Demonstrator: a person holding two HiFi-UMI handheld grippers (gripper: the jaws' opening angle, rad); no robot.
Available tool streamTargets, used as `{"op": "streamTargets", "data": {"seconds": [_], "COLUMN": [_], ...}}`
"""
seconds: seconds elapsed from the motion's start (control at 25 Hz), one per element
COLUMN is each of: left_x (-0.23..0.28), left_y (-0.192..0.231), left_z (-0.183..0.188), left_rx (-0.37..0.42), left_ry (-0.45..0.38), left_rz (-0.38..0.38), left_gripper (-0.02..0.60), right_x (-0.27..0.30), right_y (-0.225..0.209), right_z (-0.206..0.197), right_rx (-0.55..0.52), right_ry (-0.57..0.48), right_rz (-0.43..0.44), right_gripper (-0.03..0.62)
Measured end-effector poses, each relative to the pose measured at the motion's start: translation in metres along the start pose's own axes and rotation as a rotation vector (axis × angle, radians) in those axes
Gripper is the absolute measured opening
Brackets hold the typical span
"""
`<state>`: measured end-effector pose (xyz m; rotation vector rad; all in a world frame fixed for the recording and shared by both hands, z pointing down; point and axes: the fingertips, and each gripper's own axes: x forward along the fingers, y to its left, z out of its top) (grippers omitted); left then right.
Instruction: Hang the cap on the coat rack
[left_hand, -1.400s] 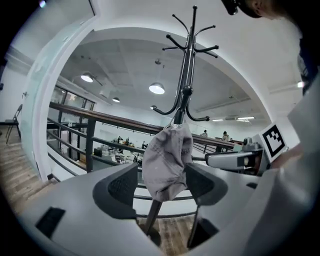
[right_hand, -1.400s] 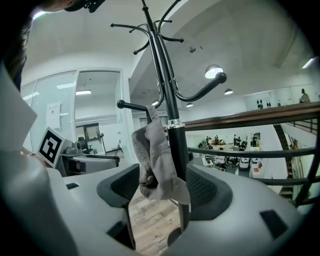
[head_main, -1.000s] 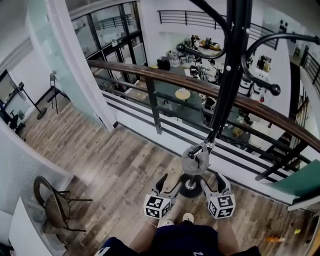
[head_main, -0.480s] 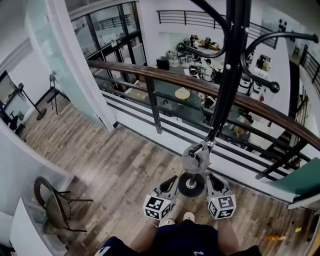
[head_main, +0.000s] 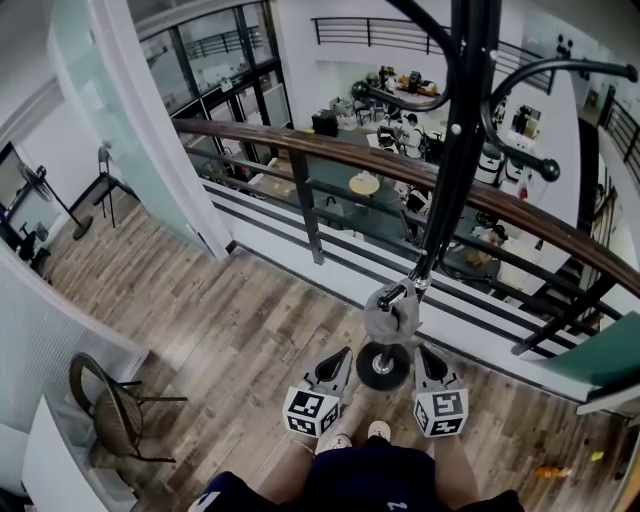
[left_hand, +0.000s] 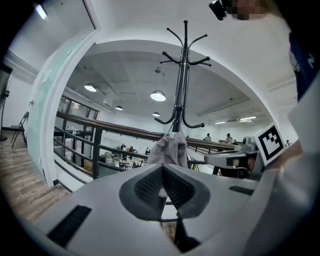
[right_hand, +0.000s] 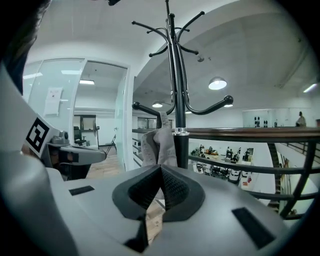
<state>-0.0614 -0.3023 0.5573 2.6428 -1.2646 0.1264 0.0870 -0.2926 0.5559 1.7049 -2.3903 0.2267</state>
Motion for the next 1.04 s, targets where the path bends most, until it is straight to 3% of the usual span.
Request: {"op": "streamTargets", "data": {"seconds": [1.04], "left_x": [-0.015], "left_y": [0.008], "left_z": [0.012], "left_rx": [0.038], "left_ry": [-0.022], "left_rz": [0.054], "left_gripper": [0.003], "right_x": [-0.006], "right_y": [0.006], "right_z": [-0.003], "right_rx": [-0.021], "right_ry": [0.02], "right_rz": [0.005], "right_gripper": [0.008]}}
